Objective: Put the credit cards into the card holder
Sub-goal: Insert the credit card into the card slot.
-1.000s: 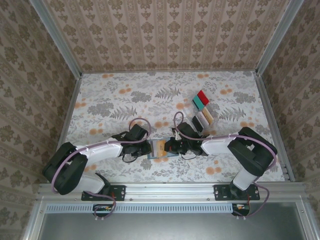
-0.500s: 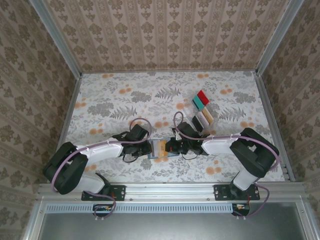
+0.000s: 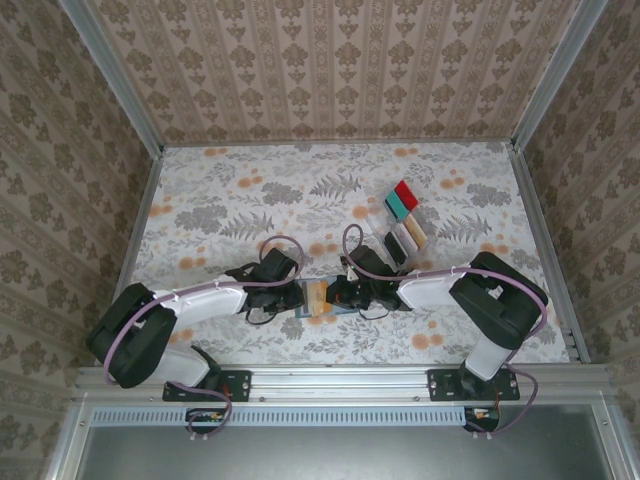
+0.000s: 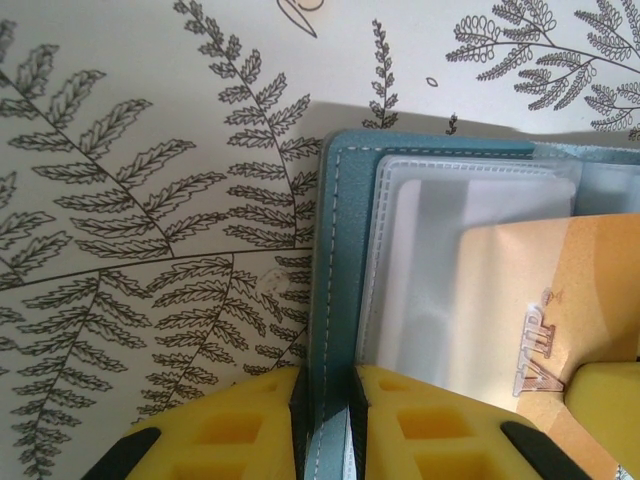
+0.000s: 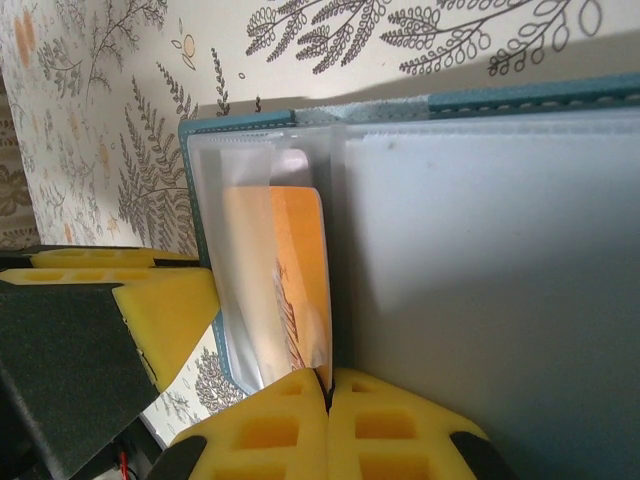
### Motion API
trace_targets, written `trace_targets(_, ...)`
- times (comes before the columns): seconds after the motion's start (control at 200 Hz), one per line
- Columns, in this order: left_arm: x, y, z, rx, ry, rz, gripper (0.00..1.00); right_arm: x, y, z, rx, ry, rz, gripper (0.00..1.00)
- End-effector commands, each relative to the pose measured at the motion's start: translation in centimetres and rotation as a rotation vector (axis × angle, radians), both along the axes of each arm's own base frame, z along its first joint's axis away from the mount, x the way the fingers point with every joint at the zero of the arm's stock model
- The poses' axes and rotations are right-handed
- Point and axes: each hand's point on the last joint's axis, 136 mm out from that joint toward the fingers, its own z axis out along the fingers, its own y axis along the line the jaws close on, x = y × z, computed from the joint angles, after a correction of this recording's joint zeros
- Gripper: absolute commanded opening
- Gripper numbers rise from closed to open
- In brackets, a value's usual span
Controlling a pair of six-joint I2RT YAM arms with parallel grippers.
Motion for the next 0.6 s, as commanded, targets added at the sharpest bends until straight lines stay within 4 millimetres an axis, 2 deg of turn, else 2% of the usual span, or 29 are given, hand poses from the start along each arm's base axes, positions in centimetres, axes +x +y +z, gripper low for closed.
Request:
trace_targets(0.0, -0.6, -0.3, -0.6, 0.018, 0.022, -0.026, 0.22, 0.1, -2.2, -2.2, -0.130, 0.024, -0.085, 0.03)
trace_targets(0.32, -0.6, -0.5, -0.7, 0.022, 0.027, -0.036, 0.22, 0.5, -2.9, -1.9, -0.136, 0.000, -0.129, 0.03)
trace_targets(0.595, -0.6, -0.6, -0.7, 0.025, 0.024, -0.038, 0.22, -0.3, 0.5, -1.9, -0.063, 0.036, 0.010, 0.07)
